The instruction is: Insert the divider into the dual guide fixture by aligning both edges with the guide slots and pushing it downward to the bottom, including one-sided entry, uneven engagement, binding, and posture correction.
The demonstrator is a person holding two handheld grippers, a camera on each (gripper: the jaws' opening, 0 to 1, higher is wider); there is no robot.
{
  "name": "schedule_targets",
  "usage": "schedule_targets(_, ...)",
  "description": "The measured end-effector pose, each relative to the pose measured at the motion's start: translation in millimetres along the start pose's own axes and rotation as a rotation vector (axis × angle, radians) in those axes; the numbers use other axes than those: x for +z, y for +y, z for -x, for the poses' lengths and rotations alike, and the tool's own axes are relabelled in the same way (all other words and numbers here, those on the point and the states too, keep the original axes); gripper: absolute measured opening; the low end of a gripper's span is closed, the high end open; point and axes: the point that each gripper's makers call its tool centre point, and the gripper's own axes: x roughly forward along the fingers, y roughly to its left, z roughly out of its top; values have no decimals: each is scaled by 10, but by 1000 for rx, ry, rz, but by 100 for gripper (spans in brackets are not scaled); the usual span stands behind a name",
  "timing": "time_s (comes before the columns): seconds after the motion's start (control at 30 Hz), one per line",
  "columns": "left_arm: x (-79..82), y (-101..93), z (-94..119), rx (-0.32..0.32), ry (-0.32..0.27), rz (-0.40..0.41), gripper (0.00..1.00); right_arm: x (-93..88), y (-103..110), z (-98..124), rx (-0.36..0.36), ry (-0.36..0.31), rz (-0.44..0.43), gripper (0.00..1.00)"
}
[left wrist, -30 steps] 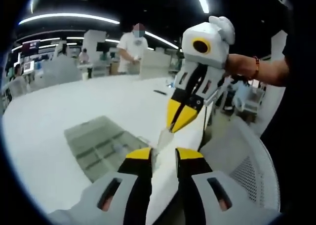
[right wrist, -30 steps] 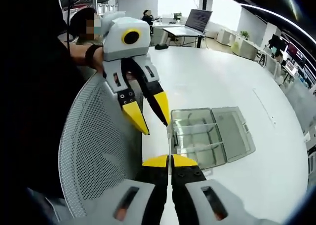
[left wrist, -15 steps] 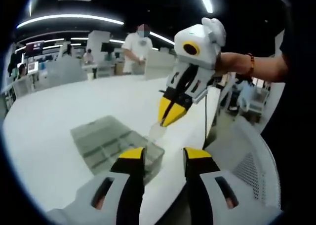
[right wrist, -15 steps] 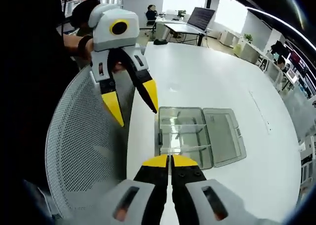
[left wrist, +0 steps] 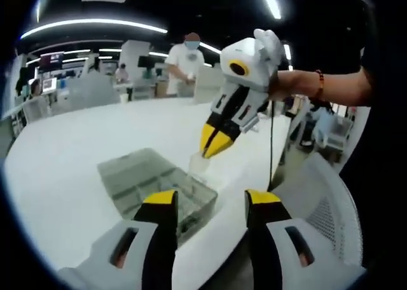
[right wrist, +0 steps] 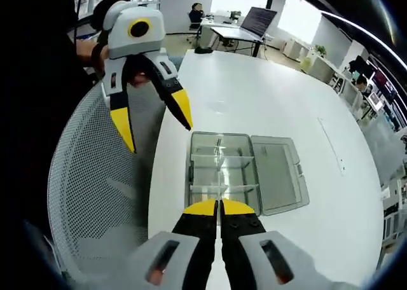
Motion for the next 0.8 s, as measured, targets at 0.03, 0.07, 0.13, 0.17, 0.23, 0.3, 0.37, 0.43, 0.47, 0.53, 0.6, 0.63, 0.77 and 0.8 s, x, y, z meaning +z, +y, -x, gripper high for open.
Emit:
schedule_targets(0.03,-3,6,1,4,2,0,44,-9,-14,-13,0,4,-2,0)
schedule_targets(0.07,-3,12,2,8,2,2,45,-16,-20,-20,-1,8,3,0)
schedule_targets(0.13,-4,19,-2,12,1,9,48,-22,-36,-33,1,8,5,0)
schedule_targets(0.17,-7,23,-5,14,3,10,49,-28,-47,-45,3,8,2,0)
schedule_targets(0.23,-17,47,-11,28,7,11,54,-33,-59,-65,6,8,4,0)
schedule_targets(0.3,-21,67,-14,38,7,12,58,-36,-69,-86,13,6,3,0)
schedule_targets(0.37,-18,72,-16,41,6,11,59,-41,-80,-107,17,6,1,0)
schedule_targets(0.43,-19,73,-18,42,6,17,60,-47,-89,-128,19,7,1,0)
schedule_targets(0.47,-21,76,-20,44,6,18,61,-56,-92,-140,23,11,1,0)
schedule_targets(0.53,-33,83,-23,47,10,20,62,-66,-100,-151,26,13,3,0)
schedule_targets(0.6,-35,84,-27,47,11,23,64,-80,-104,-162,41,14,-3,0)
schedule_targets(0.63,-35,83,-30,47,11,25,64,-81,-118,-168,38,11,-4,0)
schedule_targets(0.77,-40,76,-45,40,9,39,70,-112,-120,-197,47,25,5,0)
schedule_targets(0.8,-40,81,-48,44,7,38,71,-119,-104,-209,57,27,2,0)
